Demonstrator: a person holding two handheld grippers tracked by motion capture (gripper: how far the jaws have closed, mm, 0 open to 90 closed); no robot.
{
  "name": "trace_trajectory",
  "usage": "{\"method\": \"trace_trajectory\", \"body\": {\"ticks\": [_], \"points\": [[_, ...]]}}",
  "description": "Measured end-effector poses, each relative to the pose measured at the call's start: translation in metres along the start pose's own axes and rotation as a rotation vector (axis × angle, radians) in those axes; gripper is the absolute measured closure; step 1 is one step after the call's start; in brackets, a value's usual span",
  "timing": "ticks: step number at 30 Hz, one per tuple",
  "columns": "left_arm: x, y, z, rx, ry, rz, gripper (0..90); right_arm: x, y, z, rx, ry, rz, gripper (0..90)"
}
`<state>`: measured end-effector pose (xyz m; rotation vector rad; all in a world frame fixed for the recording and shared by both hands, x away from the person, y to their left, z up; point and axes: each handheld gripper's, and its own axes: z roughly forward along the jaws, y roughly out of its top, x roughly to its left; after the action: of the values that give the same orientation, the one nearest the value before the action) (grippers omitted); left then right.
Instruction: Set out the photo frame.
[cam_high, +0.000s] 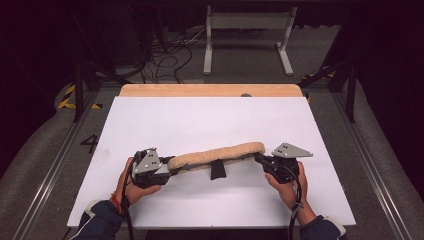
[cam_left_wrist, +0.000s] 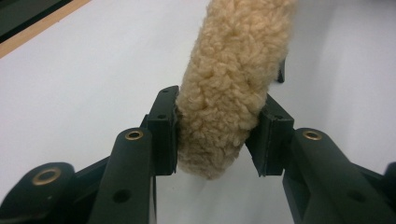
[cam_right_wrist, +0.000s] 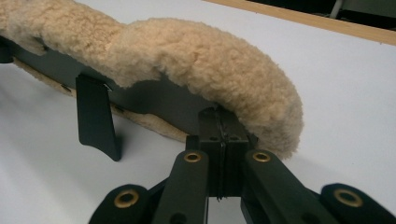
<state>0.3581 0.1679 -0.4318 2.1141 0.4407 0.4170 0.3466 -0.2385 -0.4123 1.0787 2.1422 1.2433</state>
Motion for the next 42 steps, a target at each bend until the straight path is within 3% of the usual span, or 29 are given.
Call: {"method": "trace_trajectory", "body": {"ticks": [20, 24, 28, 42], "points": [[-0.017, 0.003, -0.002, 0.017, 0.009, 0.046, 62.9, -0.008, 0.004, 0.011, 0.005, -0.021, 0.017, 90.0], [-0.016, 0.004, -0.004, -0.027, -0.017, 0.033, 55.2, -0.007, 0.005, 0.008, -0.005, -0.02, 0.012, 90.0], [-0.016, 0.006, -0.006, -0.059, -0.028, 0.026, 53.5, -0.004, 0.007, 0.008, -0.012, -0.012, 0.012, 90.0], [-0.025, 0.009, -0.007, -0.056, -0.04, 0.063, 63.1, -0.008, 0.01, 0.012, -0.013, -0.015, 0.018, 90.0]]}}
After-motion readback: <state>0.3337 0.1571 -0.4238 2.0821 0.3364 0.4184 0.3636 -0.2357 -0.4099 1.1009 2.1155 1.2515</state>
